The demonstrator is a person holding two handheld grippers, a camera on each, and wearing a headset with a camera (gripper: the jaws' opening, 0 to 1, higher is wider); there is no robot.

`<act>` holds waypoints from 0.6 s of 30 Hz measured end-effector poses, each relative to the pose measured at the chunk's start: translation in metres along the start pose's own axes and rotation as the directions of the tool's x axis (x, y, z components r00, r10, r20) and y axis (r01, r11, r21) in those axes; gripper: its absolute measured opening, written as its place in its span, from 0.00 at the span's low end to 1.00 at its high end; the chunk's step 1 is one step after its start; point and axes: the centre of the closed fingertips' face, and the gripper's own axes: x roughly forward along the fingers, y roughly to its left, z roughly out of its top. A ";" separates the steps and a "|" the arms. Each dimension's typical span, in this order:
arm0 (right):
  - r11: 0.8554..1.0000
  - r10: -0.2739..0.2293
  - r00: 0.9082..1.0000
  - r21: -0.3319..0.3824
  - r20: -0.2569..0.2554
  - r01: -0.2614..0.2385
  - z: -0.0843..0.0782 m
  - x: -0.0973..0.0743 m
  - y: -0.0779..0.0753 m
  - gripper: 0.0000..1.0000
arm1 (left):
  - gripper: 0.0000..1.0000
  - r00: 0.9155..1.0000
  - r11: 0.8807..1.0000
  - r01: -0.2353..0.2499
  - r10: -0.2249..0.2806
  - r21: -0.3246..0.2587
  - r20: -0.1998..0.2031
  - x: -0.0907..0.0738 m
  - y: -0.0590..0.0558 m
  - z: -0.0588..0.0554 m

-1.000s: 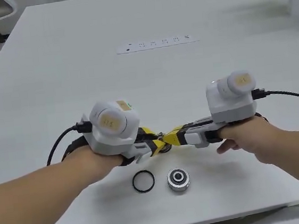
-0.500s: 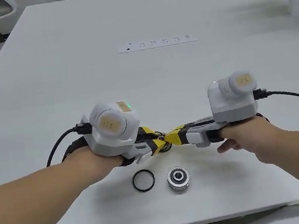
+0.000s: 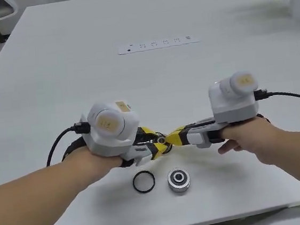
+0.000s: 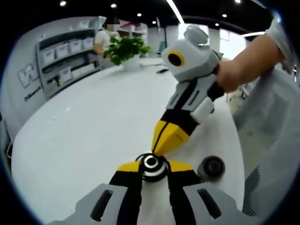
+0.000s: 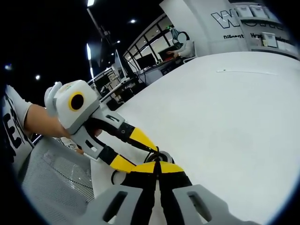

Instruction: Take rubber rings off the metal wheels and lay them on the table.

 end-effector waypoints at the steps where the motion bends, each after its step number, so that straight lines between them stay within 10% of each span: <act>1: 1.000 0.002 1.000 0.002 0.002 -0.002 0.001 0.000 0.000 0.00 | 0.24 1.000 1.000 0.004 -0.004 0.001 0.003 -0.001 -0.001 0.001; 18: 0.998 0.050 0.998 0.022 0.039 -0.051 0.014 -0.005 0.023 0.00 | 0.36 0.994 0.999 0.039 -0.040 0.007 0.102 -0.030 -0.014 0.023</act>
